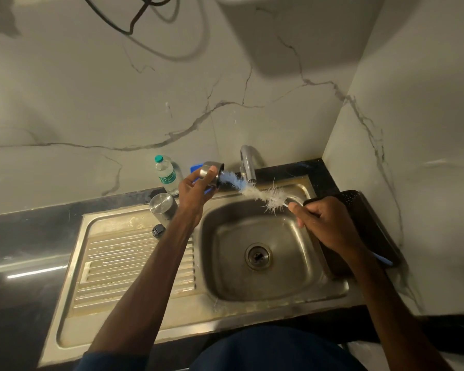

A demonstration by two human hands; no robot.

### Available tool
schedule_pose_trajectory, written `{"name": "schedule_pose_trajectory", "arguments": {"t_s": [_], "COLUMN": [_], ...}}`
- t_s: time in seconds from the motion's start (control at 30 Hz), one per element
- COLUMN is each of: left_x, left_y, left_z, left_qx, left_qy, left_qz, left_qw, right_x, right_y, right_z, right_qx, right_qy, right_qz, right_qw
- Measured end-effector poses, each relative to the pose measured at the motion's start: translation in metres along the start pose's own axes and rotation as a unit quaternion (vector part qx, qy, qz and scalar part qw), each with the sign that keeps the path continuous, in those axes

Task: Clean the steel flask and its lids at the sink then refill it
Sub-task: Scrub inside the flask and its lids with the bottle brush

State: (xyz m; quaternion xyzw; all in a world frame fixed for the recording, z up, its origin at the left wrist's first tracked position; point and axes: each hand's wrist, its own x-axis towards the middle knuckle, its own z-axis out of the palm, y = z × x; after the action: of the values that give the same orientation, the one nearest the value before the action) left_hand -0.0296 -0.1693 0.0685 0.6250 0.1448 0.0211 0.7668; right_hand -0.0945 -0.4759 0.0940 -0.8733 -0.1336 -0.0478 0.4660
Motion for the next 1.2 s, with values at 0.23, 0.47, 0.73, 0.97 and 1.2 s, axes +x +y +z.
{"name": "schedule_pose_trajectory", "arguments": {"t_s": [0.23,0.47,0.73,0.97,1.2], "left_x": [-0.008,-0.010,-0.016,-0.020,-0.021], "left_y": [-0.003,-0.007,0.000,0.004,0.007], "left_z": [0.009,0.016,0.016,0.013,0.008], "left_qx": [0.025,0.053,0.068,0.083,0.092], "left_qy": [-0.025,-0.036,-0.046,-0.067,-0.065], "left_qz": [0.006,0.007,0.025,0.024,0.016], "left_qw": [0.999,0.998,0.996,0.994,0.994], "right_x": [0.000,0.003,0.005,0.007,0.009], "right_y": [0.002,-0.001,0.001,0.004,0.005], "right_z": [-0.001,-0.002,-0.011,-0.018,-0.022], "right_qx": [-0.006,-0.021,-0.018,-0.030,-0.050], "right_qy": [0.009,0.013,0.023,0.040,0.058], "right_qz": [0.019,0.020,0.027,0.021,0.016], "right_qw": [1.000,1.000,0.999,0.999,0.997]}}
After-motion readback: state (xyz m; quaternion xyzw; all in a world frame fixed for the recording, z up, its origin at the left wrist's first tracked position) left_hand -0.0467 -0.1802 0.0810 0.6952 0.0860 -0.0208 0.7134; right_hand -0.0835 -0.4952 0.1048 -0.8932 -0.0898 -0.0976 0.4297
